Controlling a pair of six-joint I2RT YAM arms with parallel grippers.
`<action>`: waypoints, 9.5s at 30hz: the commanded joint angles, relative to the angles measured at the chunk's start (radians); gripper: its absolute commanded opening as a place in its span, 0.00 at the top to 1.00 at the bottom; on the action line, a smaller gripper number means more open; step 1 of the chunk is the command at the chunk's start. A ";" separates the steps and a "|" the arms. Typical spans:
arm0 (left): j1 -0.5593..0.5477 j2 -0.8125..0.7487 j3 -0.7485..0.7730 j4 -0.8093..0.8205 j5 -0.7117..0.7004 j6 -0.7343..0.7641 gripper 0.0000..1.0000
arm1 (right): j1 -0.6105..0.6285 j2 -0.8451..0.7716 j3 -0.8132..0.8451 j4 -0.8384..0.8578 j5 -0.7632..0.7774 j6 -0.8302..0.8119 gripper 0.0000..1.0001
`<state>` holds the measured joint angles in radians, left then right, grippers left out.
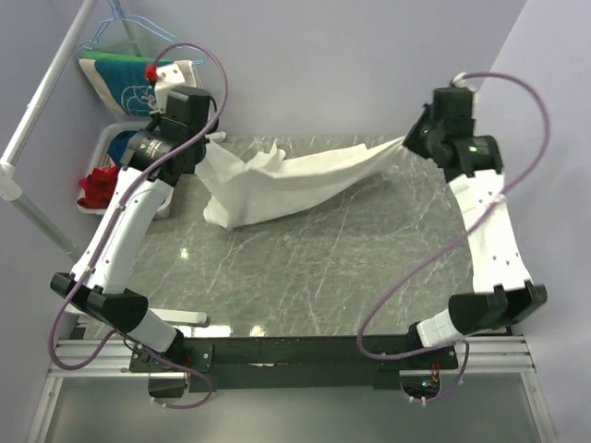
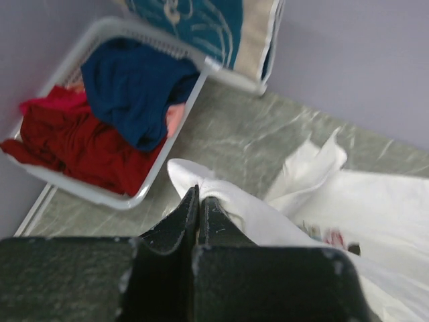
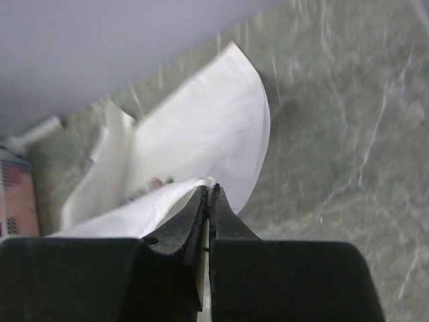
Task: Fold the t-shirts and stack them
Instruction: Flatten the tshirt out, then fold the tshirt
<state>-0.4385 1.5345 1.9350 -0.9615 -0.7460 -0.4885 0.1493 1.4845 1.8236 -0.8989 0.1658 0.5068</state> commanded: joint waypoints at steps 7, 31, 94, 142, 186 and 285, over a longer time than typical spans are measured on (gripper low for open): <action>0.006 -0.213 0.078 0.380 0.100 0.177 0.99 | -0.011 -0.297 0.054 0.199 -0.045 -0.142 1.00; 0.006 -0.277 0.078 0.825 0.413 0.272 0.99 | -0.014 -0.471 -0.253 0.414 0.001 -0.165 1.00; 0.073 0.074 0.030 1.083 0.398 0.476 0.99 | -0.267 -0.251 -0.284 0.680 -0.341 -0.025 1.00; -0.138 -0.620 -1.070 0.201 0.395 -0.309 0.99 | -0.235 -0.586 -1.182 0.173 -0.177 0.144 1.00; -0.175 -0.695 -0.851 -0.282 0.145 -0.795 0.99 | -0.195 -0.886 -1.106 -0.285 -0.115 0.438 1.00; 0.066 0.510 -0.150 0.417 0.376 -0.003 0.59 | -0.200 -0.135 -0.863 0.215 0.041 0.326 0.34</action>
<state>-0.3798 2.0228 1.7290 -0.5903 -0.3874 -0.5308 -0.0582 1.3678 0.9905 -0.7090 0.2310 0.8665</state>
